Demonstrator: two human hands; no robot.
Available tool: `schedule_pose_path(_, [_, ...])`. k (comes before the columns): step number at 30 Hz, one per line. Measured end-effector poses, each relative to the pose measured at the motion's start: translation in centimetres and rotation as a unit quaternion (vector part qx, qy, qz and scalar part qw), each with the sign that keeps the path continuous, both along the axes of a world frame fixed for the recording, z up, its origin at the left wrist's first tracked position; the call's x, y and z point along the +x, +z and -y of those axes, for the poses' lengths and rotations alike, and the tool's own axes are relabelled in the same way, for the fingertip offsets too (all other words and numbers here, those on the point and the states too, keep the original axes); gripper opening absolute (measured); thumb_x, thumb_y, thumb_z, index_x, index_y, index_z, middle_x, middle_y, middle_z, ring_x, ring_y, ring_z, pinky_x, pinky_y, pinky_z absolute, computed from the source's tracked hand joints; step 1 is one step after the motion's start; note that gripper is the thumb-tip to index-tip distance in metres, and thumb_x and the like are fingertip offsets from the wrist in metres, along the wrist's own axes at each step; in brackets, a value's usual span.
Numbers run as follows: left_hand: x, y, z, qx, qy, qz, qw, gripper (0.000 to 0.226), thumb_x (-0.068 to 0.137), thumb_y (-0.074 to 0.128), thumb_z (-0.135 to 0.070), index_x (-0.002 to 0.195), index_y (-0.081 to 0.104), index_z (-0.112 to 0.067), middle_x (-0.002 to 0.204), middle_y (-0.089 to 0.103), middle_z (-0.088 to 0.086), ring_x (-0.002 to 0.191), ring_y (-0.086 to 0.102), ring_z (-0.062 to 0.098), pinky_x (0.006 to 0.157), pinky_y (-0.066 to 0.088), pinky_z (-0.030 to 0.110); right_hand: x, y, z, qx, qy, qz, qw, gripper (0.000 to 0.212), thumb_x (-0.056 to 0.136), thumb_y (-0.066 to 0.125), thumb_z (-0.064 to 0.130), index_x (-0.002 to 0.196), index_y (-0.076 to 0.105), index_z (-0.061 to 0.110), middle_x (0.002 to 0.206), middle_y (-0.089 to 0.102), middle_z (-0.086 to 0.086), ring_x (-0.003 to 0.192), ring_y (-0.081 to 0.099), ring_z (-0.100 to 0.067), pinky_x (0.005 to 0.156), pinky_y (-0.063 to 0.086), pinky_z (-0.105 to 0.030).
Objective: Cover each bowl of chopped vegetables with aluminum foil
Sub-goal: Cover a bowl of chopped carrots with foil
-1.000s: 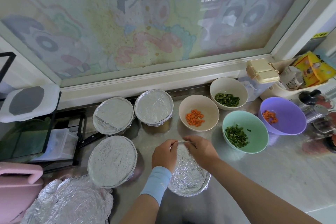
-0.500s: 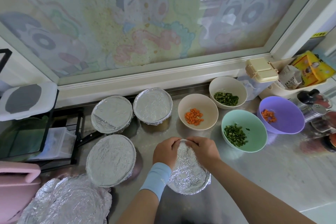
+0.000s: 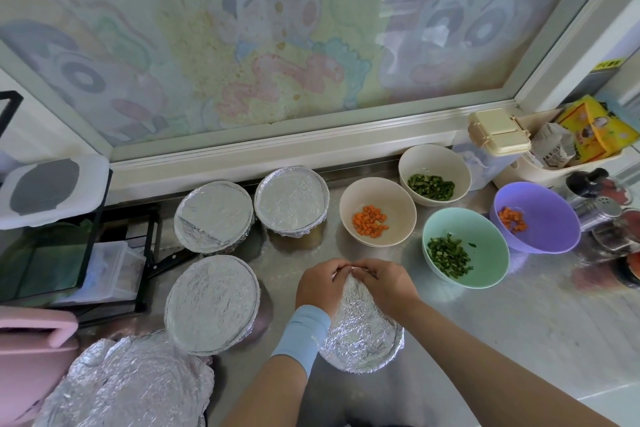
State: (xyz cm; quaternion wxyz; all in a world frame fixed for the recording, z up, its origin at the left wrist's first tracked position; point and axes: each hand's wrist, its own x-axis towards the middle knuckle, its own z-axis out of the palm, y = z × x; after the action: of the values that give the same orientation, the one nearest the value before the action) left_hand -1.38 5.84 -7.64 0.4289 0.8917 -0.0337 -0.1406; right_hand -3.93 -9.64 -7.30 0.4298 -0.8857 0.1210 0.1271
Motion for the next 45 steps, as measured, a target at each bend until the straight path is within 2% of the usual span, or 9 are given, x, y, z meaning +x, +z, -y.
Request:
schedule_pose_path(7, [-0.3,0.3,0.1,0.025,0.012,0.000,1.000,0.019,0.097,0.054,-0.032,0.100,0.073,-0.029,0.089,0.072,-0.011,0.081,0.063,0.008,0.073,0.051,0.025,0.4,0.1,0.0,0.013,0.009,-0.006,1.000,0.015,0.092,0.065,0.036,0.102,0.075,0.036,0.081,0.070,0.021,0.078,0.062,0.007,0.070,0.046,-0.013])
schedule_pose_path(12, [-1.2,-0.6,-0.7,0.036,0.060,0.016,0.997,0.021,0.099,0.051,-0.030,0.104,0.071,-0.027,0.095,0.072,-0.011,0.087,0.064,0.011,0.080,0.051,0.030,0.2,-0.2,0.0,-0.017,0.030,-0.012,0.999,0.025,0.095,0.059,0.036,0.118,0.068,0.034,0.106,0.071,0.014,0.099,0.063,-0.005,0.088,0.049,-0.024])
schedule_pose_path(17, [-1.6,-0.7,-0.9,0.016,0.068,0.009,0.997,0.019,0.098,0.053,-0.026,0.102,0.071,-0.025,0.095,0.073,-0.009,0.087,0.065,0.013,0.082,0.051,0.031,0.0,-0.3,-0.3,-0.010,0.021,-0.004,1.000,0.021,0.095,0.061,0.033,0.112,0.072,0.033,0.091,0.071,0.016,0.082,0.061,0.001,0.071,0.041,-0.007])
schedule_pose_path(22, [-1.8,-0.4,-0.8,0.018,0.087,0.007,0.996,0.021,0.099,0.051,-0.027,0.104,0.071,-0.025,0.095,0.073,-0.008,0.085,0.065,0.014,0.080,0.052,0.029,0.3,0.2,-0.3,-0.018,0.036,-0.020,0.999,0.024,0.096,0.059,0.035,0.116,0.071,0.033,0.090,0.068,0.018,0.080,0.058,0.002,0.067,0.037,-0.004])
schedule_pose_path(27, [-2.7,-0.4,-1.2,0.015,0.132,0.008,0.991,0.020,0.099,0.050,-0.025,0.105,0.070,-0.025,0.100,0.073,-0.008,0.091,0.065,0.016,0.081,0.050,0.027,0.0,0.7,-0.4,-0.046,0.043,-0.029,0.998,0.033,0.095,0.059,0.034,0.128,0.063,0.034,0.112,0.070,0.011,0.099,0.060,-0.005,0.085,0.042,-0.017])
schedule_pose_path(30, [-2.9,-0.1,-1.7,0.022,0.131,-0.011,0.991,0.022,0.099,0.048,-0.025,0.107,0.067,-0.030,0.102,0.072,-0.009,0.092,0.065,0.016,0.082,0.052,0.031,-0.5,1.0,-0.7,-0.052,0.016,-0.016,0.998,0.029,0.094,0.060,0.032,0.122,0.067,0.036,0.106,0.072,0.011,0.096,0.062,-0.007,0.083,0.044,-0.019])
schedule_pose_path(34, [-2.0,1.2,-1.4,0.040,0.046,-0.014,0.998,0.042,0.098,0.042,-0.014,0.128,0.062,-0.035,0.125,0.065,-0.011,0.112,0.061,0.015,0.098,0.049,0.033,-0.6,1.0,-1.2,-0.027,0.007,-0.018,0.999,0.026,0.095,0.060,0.032,0.118,0.070,0.038,0.092,0.073,0.013,0.081,0.062,-0.005,0.073,0.047,-0.020])
schedule_pose_path(38, [-0.6,1.3,-0.5,0.035,-0.015,-0.018,0.999,0.023,0.097,0.054,-0.032,0.112,0.071,-0.032,0.106,0.072,-0.010,0.099,0.064,0.013,0.086,0.049,0.026,-0.3,0.6,-1.2,-0.032,0.017,-0.012,0.999,0.021,0.094,0.060,0.035,0.109,0.071,0.045,0.073,0.069,0.009,0.062,0.056,-0.005,0.062,0.046,-0.026])
schedule_pose_path(45, [-1.3,0.1,-0.4,-0.023,0.077,-0.038,0.996,0.015,0.091,0.064,-0.037,0.101,0.075,-0.033,0.097,0.072,-0.014,0.091,0.065,0.005,0.073,0.059,0.037,-0.2,-0.3,-1.0,0.009,0.032,0.003,0.999,0.022,0.094,0.061,0.032,0.109,0.071,0.044,0.080,0.069,0.018,0.075,0.059,0.001,0.071,0.047,-0.020])
